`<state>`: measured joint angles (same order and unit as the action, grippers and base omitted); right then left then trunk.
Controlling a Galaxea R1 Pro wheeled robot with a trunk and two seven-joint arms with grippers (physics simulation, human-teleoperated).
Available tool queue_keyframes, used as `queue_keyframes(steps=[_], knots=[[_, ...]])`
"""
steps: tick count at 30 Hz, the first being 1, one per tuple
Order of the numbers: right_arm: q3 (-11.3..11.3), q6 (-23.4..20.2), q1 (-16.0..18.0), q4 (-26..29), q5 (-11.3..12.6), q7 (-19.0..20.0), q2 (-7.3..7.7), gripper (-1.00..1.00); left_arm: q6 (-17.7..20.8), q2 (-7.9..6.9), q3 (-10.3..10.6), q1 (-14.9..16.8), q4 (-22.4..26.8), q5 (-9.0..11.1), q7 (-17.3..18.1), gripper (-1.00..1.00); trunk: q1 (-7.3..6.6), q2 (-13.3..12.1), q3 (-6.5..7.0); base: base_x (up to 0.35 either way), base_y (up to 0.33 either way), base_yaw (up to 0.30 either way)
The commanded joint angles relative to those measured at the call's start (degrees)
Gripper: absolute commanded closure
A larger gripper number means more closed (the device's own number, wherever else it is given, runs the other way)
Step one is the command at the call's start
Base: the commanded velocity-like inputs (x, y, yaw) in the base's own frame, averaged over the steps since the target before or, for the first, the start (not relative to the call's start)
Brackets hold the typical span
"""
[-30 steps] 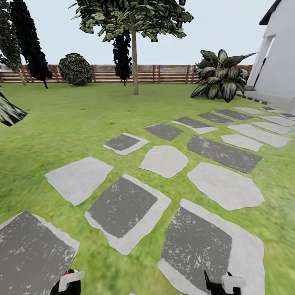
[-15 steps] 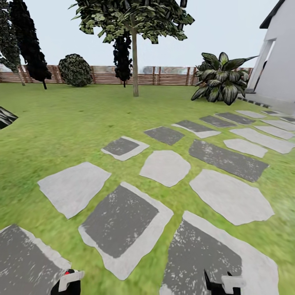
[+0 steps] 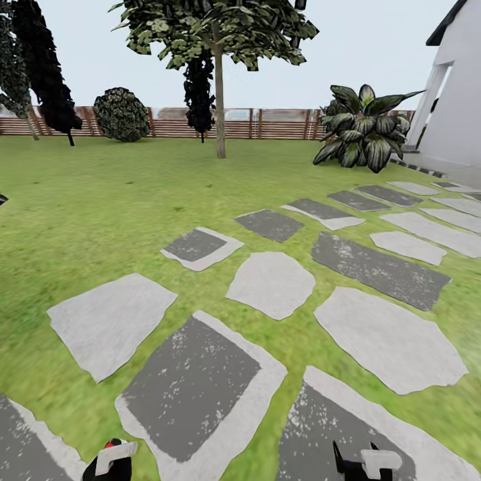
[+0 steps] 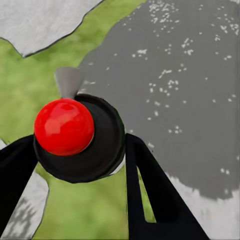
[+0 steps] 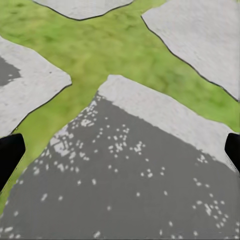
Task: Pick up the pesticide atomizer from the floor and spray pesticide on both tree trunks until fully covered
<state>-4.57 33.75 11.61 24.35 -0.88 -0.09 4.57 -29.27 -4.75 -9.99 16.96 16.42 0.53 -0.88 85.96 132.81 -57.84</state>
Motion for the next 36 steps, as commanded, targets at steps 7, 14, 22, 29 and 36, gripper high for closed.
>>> queue_keyframes(steps=[7, 14, 22, 29, 36], knots=[[0.0, 0.0, 0.0, 0.0, 0.0, 0.0, 0.0, -1.0, 0.0, -0.02, 0.01, 0.0, 0.0, 0.0, 0.0, 1.0, 0.0, 0.0, 0.0, 0.338, 0.0, 0.0], [0.0, 0.0, 0.0, 0.0, 0.0, 0.0, 0.0, -1.0, 0.0, -0.02, 0.0, 0.0, -0.06, 0.0, 0.0, 1.0, 0.0, 0.0, 0.0, 0.338, 0.0, 0.0], [0.0, 0.0, 0.0, 0.0, 0.0, 0.0, 0.0, -1.0, 0.0, 0.0, -0.01, 0.0, -0.07, 0.0, 0.0, 1.0, 0.0, 0.0, 0.0, 0.338, 0.0, 0.0], [0.0, 0.0, 0.01, 0.0, 0.0, 0.0, 0.0, -1.0, 0.0, 0.0, 0.0, 0.0, -0.06, 0.0, 0.0, 1.0, 0.0, 0.0, 0.0, 0.338, 0.0, 0.0], [0.0, 0.0, 0.0, 0.0, 0.0, 0.0, 0.0, -1.0, 0.0, 0.0, 0.01, 0.0, -0.01, 0.0, 0.0, 1.0, 0.0, 0.0, 0.0, 0.338, 0.0, 0.0]])
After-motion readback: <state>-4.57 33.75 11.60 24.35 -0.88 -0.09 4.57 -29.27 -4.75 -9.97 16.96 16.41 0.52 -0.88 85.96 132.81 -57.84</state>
